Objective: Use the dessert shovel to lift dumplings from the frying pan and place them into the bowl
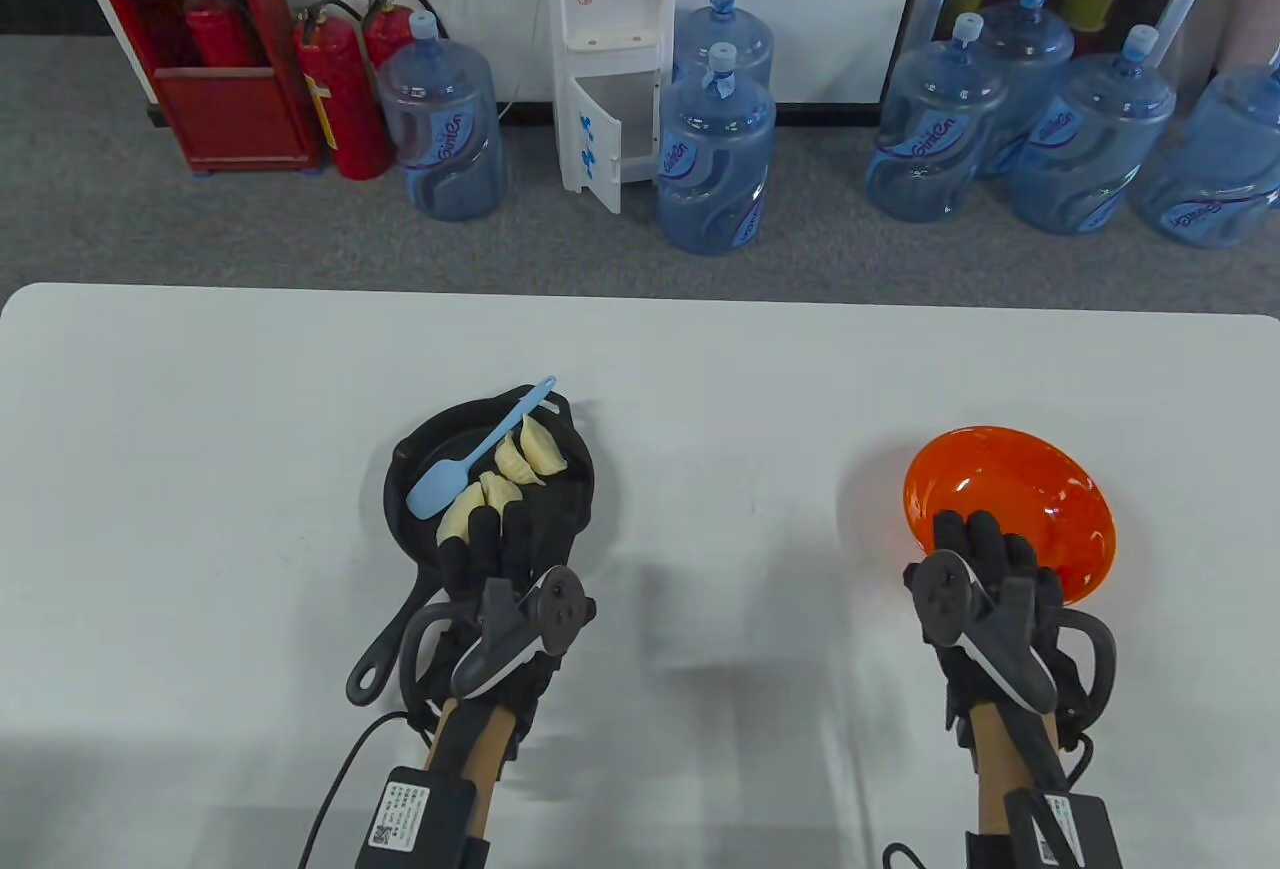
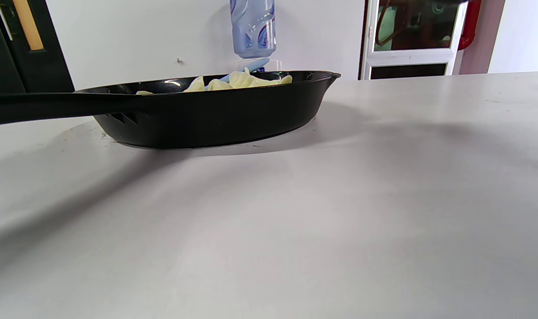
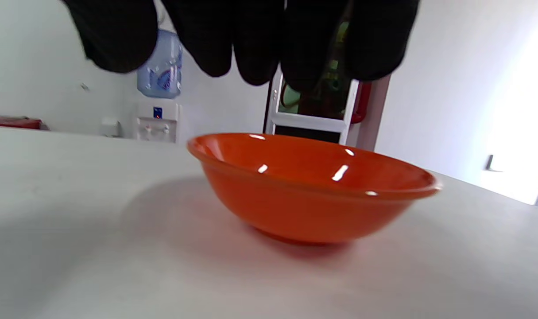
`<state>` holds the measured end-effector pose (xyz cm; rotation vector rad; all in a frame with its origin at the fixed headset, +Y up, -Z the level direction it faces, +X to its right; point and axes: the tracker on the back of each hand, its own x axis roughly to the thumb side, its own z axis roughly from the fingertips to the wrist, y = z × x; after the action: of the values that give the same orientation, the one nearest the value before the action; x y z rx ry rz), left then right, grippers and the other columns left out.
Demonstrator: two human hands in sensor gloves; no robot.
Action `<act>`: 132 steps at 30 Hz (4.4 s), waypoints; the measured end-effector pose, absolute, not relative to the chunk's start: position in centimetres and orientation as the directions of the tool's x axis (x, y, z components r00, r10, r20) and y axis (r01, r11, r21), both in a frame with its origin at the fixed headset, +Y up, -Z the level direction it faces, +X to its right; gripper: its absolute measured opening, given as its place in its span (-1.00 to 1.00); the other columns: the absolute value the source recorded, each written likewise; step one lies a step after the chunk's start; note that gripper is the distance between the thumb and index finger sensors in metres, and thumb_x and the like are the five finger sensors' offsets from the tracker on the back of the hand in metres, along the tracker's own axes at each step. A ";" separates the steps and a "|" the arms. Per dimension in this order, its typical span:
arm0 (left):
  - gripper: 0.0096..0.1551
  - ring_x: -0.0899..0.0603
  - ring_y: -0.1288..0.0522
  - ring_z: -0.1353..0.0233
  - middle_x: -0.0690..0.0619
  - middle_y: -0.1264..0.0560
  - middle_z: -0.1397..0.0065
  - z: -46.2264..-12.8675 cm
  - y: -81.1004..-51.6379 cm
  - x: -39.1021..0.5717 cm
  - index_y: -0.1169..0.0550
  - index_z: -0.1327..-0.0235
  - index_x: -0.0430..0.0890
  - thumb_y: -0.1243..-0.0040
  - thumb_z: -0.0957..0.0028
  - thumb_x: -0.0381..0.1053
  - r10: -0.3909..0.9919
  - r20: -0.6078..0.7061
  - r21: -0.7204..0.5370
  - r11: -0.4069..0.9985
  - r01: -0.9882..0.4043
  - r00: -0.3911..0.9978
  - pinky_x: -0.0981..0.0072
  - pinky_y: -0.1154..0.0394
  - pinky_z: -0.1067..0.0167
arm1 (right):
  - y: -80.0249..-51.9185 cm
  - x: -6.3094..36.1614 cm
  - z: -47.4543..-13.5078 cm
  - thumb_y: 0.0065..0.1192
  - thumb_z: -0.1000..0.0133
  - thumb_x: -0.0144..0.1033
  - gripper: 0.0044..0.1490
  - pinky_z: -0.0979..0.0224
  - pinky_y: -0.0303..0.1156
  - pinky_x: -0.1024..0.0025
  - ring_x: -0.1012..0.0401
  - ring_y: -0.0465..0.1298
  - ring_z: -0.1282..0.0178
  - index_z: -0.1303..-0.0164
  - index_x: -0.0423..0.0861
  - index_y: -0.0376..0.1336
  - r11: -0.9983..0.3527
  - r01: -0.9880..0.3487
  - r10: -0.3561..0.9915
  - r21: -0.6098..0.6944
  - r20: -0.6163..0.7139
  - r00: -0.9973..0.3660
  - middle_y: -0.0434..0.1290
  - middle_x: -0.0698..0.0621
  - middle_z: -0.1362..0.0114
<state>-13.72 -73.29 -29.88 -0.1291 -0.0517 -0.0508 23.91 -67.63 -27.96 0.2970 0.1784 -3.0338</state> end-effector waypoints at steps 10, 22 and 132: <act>-0.07 -0.30 0.37 -0.69 0.01 0.30 -0.75 -29.8 -73.4 -13.6 0.18 -0.63 0.30 0.18 -0.05 0.44 -0.041 0.053 -0.128 0.991 0.048 0.998 -0.25 0.29 -0.52 | -71.2 19.8 -27.5 -0.07 -0.32 0.24 -0.07 -0.73 0.09 -0.23 -0.09 0.03 -0.85 -0.88 0.06 -0.07 -0.983 -0.079 0.092 -0.166 -0.072 -0.993 -0.08 -0.09 -0.91; -0.05 -0.32 0.33 -0.69 0.00 0.27 -0.75 -30.1 -73.5 -13.7 0.15 -0.65 0.24 0.16 -0.05 0.43 -0.008 0.022 -0.134 0.991 0.010 1.000 -0.21 0.22 -0.55 | -72.3 20.2 -27.5 -0.07 -0.33 0.25 -0.05 -0.72 0.06 -0.26 -0.10 0.00 -0.85 -0.88 0.05 -0.10 -0.967 -0.144 0.151 -0.208 -0.015 -0.988 -0.08 -0.10 -0.90; -0.38 0.06 -0.62 0.13 0.14 -0.57 0.02 -27.5 -74.8 -21.9 -0.46 -0.23 -0.05 -0.08 0.03 0.23 0.012 0.431 -0.172 0.983 0.069 0.902 0.02 -0.56 -0.27 | -72.8 22.0 -27.4 -0.10 -0.33 0.26 -0.07 -0.69 0.11 -0.29 -0.13 0.03 -0.83 -0.88 0.05 -0.06 -0.975 -0.153 0.168 -0.160 -0.087 -0.982 -0.06 -0.11 -0.90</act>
<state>-21.90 -74.80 -27.54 -0.1856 -0.4456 -0.0301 21.95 -72.83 -27.37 0.1653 0.2536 -3.2893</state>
